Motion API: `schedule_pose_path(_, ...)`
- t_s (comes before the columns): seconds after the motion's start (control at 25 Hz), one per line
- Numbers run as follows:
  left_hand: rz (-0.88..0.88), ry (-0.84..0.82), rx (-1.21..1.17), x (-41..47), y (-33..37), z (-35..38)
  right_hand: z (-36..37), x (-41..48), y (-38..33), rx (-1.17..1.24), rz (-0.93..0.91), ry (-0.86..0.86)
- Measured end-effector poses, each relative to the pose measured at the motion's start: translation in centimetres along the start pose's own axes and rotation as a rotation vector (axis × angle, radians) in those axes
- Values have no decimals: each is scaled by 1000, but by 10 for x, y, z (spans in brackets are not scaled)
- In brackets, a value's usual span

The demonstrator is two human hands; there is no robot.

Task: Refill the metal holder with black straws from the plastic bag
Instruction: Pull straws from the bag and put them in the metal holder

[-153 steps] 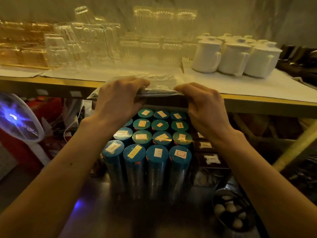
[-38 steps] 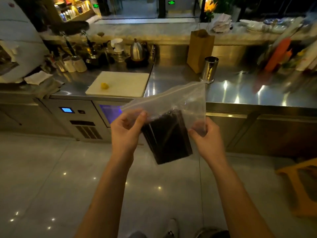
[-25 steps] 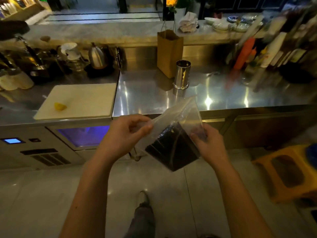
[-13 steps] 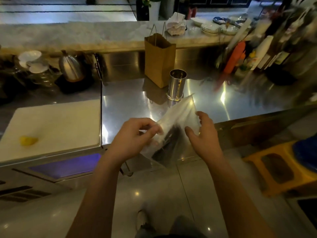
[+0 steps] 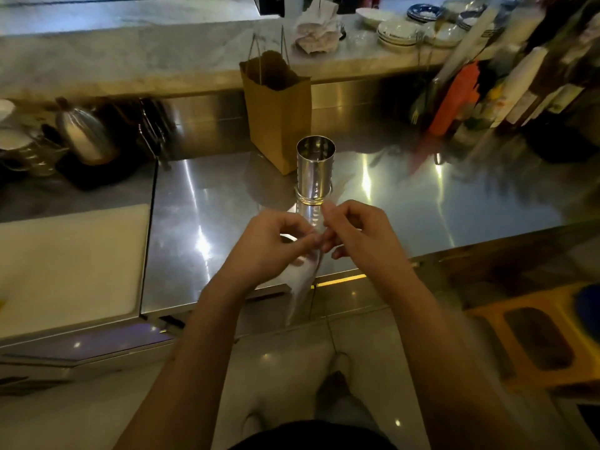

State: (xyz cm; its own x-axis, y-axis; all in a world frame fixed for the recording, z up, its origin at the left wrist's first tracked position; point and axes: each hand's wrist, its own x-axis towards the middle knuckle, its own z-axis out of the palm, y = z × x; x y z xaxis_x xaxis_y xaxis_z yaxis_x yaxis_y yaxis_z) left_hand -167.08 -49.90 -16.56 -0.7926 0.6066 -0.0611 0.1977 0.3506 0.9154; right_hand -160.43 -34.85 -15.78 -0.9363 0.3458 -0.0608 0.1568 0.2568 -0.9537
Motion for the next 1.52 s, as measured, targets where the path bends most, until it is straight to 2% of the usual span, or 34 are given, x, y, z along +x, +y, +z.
schedule_pose_path(0.16,-75,40,7,59,22,37,-48,55,22,-16,61,-27)
schedule_pose_path(0.36,-135,79,25,101,33,63,-86,97,40,30,160,-141)
schedule_pose_path(0.6,-207,41,-23,138,31,84,-114,136,61,31,196,-195)
schedule_pose_path(0.84,-277,11,-121,158,21,58,-99,165,49,-3,185,-232)
schedule_pose_path(1.16,-217,-158,-98,185,18,3,-79,185,16,-112,229,-290)
schedule_pose_path(1.32,-161,-258,-19,183,9,-3,-59,184,16,-271,242,-226)
schedule_pose_path(1.52,-147,-197,-52,181,0,-17,-42,191,15,-327,221,-197)
